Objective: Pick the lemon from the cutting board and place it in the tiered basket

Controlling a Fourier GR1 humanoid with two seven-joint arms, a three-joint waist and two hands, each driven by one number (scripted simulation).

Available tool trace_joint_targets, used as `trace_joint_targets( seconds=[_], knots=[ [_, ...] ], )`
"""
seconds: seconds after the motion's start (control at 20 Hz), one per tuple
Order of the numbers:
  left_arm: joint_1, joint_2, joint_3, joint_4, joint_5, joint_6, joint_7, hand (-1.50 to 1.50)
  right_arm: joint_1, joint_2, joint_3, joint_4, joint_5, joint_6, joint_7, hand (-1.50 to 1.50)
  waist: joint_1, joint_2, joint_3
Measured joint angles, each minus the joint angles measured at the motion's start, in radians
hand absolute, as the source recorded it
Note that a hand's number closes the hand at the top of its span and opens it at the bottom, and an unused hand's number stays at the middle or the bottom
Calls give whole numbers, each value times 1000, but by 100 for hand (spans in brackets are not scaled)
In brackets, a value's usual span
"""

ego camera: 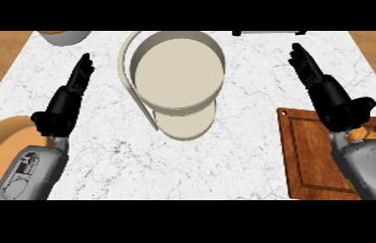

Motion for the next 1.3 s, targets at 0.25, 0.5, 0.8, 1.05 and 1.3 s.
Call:
trace_joint_targets(
  seconds=[0.25, 0.5, 0.8, 1.05, 1.3],
  knots=[
    [56, 3, 24, 0, 48, -23, 75, 0, 109, -33, 33, -177, -72, 188, -141, 150, -8, -8, -6],
    [141, -4, 50, -2, 120, -44, 160, 0, 274, -132, -51, -179, 1, 141, -222, -150, -43, -15, -10],
    [198, 7, 53, -108, 171, -73, 266, 0, 545, -187, -188, -197, 22, 155, -491, -150, -22, -6, -10],
    [230, 11, 55, -165, 177, -65, 306, 0, 661, -330, -311, -259, 141, 127, -557, -150, -22, -7, -12],
    [262, 13, 55, -200, 177, -61, 320, 0, 761, -522, -395, -331, 318, 124, -504, -150, -28, -8, -15]
  ],
)
